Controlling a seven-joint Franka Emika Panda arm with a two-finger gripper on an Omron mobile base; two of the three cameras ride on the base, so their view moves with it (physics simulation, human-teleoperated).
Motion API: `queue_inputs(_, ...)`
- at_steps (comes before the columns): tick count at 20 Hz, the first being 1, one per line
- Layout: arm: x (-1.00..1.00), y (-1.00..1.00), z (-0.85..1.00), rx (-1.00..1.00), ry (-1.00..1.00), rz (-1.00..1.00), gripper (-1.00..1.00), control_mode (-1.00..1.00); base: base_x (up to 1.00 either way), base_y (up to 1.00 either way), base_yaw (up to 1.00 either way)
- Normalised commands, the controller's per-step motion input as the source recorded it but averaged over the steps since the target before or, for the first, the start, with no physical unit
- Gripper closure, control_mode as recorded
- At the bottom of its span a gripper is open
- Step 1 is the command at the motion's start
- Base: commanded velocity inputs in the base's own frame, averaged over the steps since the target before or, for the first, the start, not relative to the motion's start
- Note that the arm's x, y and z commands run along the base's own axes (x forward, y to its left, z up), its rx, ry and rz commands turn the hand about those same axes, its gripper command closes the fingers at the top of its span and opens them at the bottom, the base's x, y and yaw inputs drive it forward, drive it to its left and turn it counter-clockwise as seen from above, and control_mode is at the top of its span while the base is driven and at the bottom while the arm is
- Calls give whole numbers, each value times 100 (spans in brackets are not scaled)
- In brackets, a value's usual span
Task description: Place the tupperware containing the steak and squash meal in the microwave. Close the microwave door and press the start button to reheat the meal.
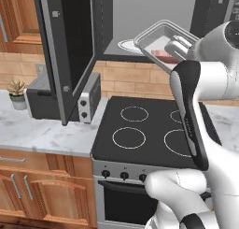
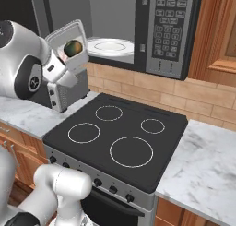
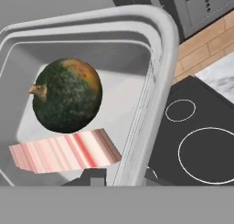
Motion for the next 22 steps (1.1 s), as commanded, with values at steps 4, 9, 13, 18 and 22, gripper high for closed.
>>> queue_inputs(4,43,0,16,-5,3,-3,100,-100,0,0,0)
queue_inputs(9,41,0,26,-1,20,-1,100,-100,0,0,0)
queue_inputs(13,40,0,21,0,21,-1,100,-100,0,0,0)
queue_inputs(18,44,0,1,0,7,-3,100,-100,0,0,0)
queue_inputs(22,53,-10,-2,1,0,-5,100,-100,0,0,0)
